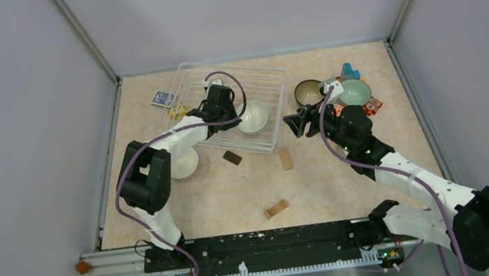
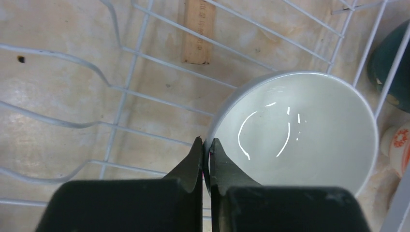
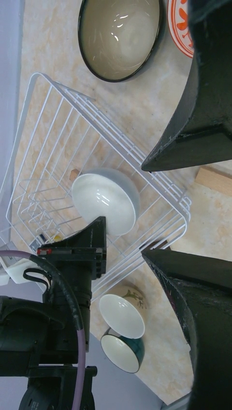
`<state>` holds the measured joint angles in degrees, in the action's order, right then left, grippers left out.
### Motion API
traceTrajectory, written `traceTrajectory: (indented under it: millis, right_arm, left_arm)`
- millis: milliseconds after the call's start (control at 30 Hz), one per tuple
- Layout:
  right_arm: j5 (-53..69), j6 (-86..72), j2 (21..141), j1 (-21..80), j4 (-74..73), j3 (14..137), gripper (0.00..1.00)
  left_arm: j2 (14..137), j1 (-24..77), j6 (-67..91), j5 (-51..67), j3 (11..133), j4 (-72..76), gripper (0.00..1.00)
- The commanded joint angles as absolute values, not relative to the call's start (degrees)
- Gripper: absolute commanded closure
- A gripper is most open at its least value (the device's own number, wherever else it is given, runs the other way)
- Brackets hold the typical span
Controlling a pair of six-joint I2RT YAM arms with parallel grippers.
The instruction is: Unload the bowls from the dish rack
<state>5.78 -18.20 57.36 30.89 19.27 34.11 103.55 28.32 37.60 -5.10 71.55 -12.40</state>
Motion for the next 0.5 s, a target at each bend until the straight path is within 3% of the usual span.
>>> traceTrajectory:
  millis: [0, 467]
  right_arm:
    - [5.28, -17.75, 56.59, 30.71, 21.30, 34.12, 0.40]
    - [5.01, -17.58, 57.50, 30.75, 19.14, 36.09, 0.41]
  left_arm:
    - [97.67, 28.56, 36.44, -9.09, 71.61, -9.76, 1.00]
    - [82.05, 28.56, 33.49, -11.37, 66.40, -5.57, 1.00]
